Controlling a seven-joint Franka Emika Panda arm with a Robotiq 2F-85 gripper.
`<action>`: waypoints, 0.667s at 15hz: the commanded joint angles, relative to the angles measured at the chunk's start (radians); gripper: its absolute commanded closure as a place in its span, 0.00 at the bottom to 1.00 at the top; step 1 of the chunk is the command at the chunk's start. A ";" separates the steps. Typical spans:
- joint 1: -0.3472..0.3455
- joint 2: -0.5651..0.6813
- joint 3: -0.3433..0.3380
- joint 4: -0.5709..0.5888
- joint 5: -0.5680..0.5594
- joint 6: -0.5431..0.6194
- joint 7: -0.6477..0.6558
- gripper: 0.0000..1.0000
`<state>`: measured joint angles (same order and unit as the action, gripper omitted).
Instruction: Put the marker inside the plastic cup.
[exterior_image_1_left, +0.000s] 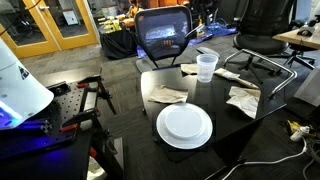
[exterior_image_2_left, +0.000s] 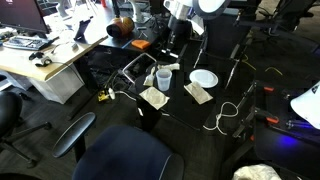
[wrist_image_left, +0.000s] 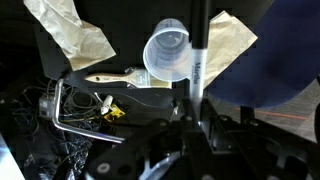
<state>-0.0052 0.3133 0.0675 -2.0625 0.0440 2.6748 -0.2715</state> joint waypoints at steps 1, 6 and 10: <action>-0.076 0.010 0.076 -0.001 0.096 0.057 -0.166 0.97; -0.207 0.029 0.219 0.007 0.289 0.109 -0.483 0.97; -0.291 0.044 0.306 0.025 0.463 0.104 -0.769 0.97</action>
<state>-0.2311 0.3396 0.3066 -2.0588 0.4010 2.7644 -0.8605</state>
